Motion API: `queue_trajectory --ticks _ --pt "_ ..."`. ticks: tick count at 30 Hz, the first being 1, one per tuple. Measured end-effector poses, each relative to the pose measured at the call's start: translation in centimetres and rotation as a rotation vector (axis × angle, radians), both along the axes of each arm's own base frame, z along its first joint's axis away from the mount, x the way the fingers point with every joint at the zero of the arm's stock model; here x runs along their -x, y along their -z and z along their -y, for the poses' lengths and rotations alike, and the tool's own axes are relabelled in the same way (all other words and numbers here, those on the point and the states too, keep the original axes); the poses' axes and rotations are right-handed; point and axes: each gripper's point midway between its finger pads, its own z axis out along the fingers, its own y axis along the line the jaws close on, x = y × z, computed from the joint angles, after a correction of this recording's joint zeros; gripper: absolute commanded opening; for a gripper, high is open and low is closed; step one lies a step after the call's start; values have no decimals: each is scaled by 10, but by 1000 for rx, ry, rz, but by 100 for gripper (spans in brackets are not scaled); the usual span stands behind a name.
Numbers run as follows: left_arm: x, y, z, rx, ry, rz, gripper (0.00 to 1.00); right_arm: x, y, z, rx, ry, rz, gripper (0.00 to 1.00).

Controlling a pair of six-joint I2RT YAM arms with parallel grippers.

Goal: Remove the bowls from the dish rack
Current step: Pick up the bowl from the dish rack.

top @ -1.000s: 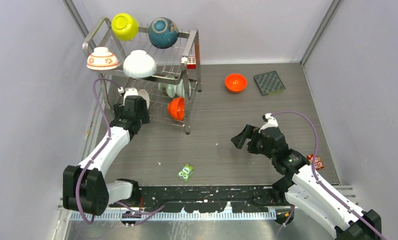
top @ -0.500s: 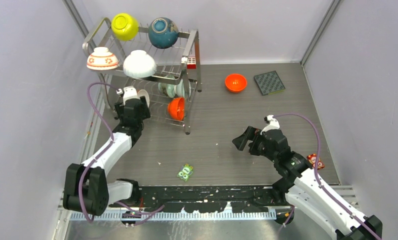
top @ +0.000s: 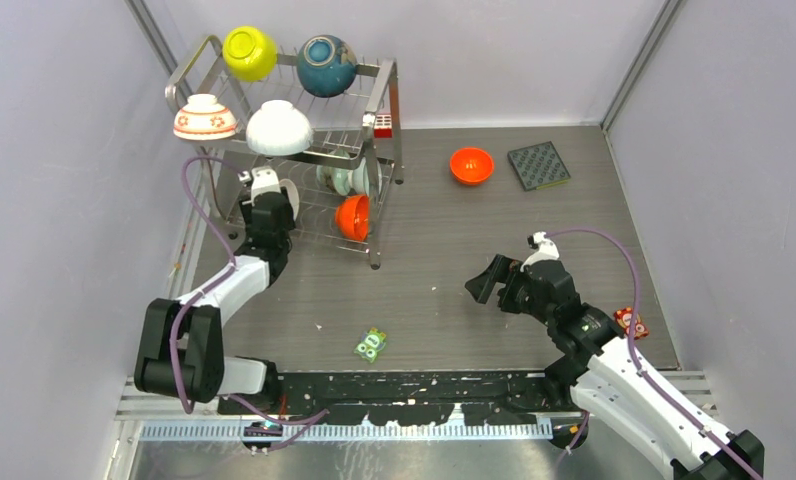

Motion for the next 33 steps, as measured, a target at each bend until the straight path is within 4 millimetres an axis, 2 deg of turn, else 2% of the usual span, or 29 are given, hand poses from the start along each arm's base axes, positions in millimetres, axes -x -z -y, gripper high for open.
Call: queue_trajectory --ticks 9,18,33 --pt "-11 -10 -5 -51 -9 63 53 4 7 -1 0 -15 -17 96" --pt "-4 14 -8 -66 -14 77 51 6 12 -4 -2 -31 -35 96" --pt "-13 12 -7 -63 -16 119 26 7 12 -4 -3 -35 -38 96"
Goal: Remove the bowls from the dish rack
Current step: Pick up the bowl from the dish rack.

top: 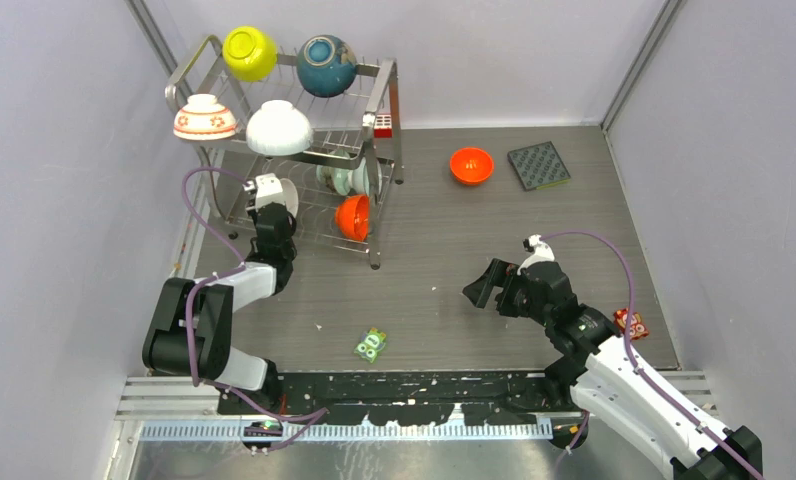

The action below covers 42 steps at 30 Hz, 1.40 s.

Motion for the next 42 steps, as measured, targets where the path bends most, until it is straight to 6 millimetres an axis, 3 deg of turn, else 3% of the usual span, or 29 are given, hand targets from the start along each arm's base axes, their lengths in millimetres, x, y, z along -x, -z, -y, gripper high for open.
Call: queue_trajectory --ticks 16,26,34,42 --pt "-1 -2 2 -51 23 -14 1 0 0 0 0 0 0 96" --pt "4 -10 4 -157 18 -25 0 0 2 -1 -2 -3 -1 96" --pt "14 -23 -6 -221 -32 -9 0 2 3 -1 -4 -9 -5 96" --pt "11 -44 12 -268 21 50 0 2 3 -2 -7 -12 -4 96"
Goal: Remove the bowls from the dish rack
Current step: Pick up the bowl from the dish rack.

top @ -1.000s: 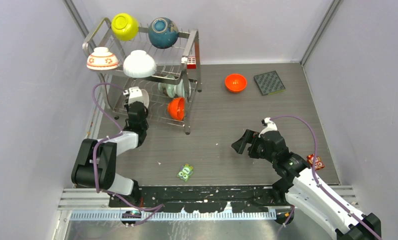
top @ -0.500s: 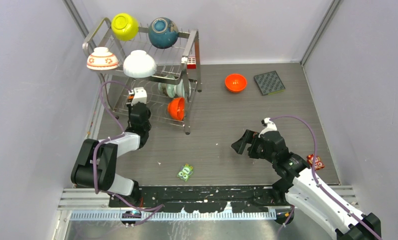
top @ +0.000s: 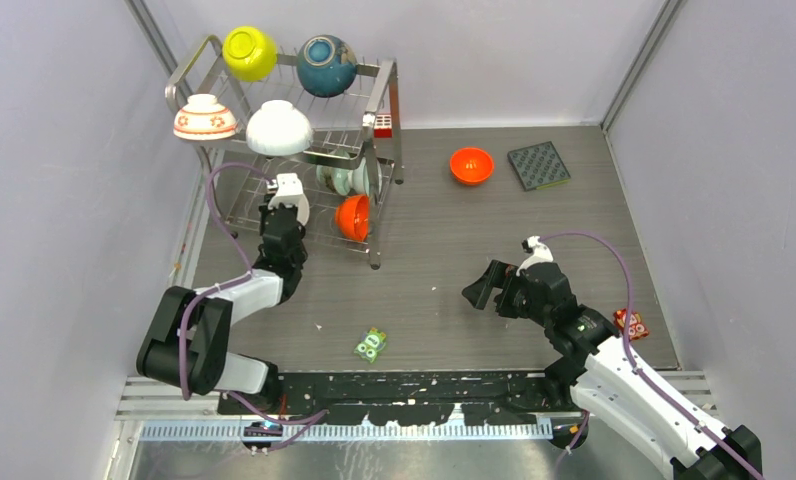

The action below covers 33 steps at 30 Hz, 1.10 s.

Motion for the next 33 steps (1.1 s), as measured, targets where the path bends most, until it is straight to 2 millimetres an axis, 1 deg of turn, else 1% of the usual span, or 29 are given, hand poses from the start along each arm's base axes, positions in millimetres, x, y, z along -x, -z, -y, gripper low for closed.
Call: queue_trajectory --ticks 13,22,28,30,33 --pt "4 -12 -4 -63 -26 7 0 0 -2 0 -4 0 7 96" --pt "11 -38 -1 -154 -24 44 0 0 -2 0 -5 -3 6 96" --pt "24 -48 0 -231 -21 51 0 1 -2 -1 -6 -4 5 96" --pt "28 -50 3 -260 -15 44 0 1 -2 -1 -7 -5 5 96" --pt "35 -58 10 -293 1 57 0 1 -2 -1 -9 -7 6 96"
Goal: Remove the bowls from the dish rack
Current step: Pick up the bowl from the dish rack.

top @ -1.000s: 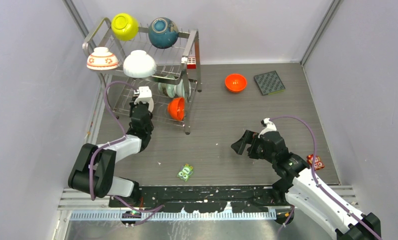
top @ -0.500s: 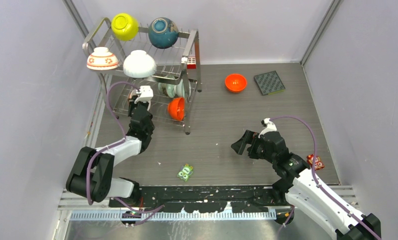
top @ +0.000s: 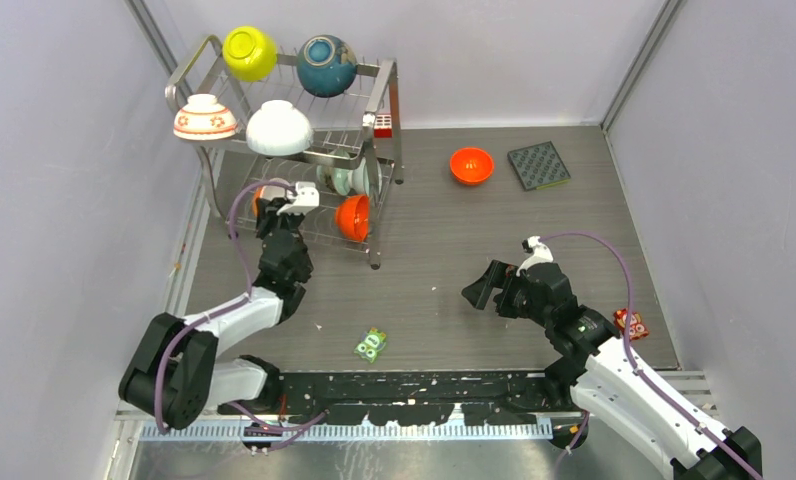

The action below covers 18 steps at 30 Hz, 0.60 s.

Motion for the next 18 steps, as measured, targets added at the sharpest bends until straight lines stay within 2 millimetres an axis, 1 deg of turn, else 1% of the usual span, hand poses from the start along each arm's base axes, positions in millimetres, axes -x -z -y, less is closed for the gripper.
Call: queue_trajectory --ticks 6,11,18 --pt "14 -22 8 -52 15 33 0 -1 -1 0 -3 0 4 96" --pt "33 -42 25 -116 53 55 0 -1 -1 0 -3 0 4 96" --pt "60 -63 39 -143 92 84 0 -1 -1 -1 -4 -3 4 96"
